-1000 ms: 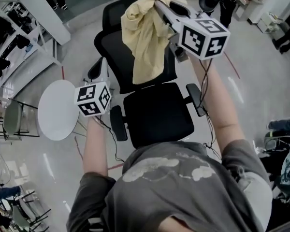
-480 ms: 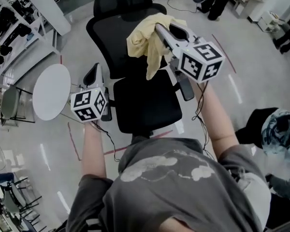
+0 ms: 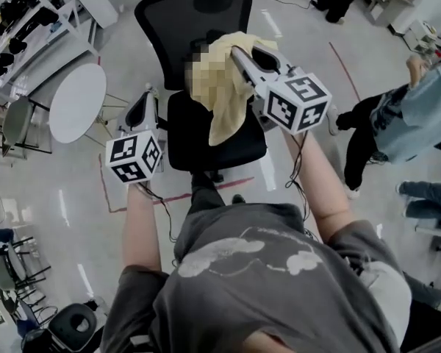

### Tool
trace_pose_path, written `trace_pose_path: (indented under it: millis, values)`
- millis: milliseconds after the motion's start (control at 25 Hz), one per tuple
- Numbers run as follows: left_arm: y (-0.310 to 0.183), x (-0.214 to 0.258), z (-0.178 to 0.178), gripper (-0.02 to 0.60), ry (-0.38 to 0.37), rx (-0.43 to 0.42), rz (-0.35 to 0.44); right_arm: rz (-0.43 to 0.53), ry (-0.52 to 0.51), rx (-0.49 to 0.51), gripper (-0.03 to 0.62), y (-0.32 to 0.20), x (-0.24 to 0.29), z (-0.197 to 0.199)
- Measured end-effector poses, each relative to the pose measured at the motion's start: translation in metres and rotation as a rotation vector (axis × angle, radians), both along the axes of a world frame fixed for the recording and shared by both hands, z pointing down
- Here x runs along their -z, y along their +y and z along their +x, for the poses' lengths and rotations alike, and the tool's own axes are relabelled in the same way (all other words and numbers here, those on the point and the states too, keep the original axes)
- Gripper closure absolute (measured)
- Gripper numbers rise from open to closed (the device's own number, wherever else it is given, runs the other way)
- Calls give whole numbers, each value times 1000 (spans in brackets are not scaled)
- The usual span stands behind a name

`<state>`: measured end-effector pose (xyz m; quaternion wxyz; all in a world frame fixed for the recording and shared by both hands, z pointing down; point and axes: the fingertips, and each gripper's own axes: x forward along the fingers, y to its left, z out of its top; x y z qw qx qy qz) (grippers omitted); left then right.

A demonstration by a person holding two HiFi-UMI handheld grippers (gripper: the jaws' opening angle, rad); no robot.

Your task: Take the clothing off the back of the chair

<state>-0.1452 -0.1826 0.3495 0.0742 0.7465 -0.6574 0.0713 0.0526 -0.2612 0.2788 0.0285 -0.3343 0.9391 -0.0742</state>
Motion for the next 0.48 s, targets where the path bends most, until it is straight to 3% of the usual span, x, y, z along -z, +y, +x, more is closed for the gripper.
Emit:
trace_pose_path:
  millis: [480]
  values:
    - [28,-19,5,581,15,8,-71,-102,37,-15,543,32,-56,8]
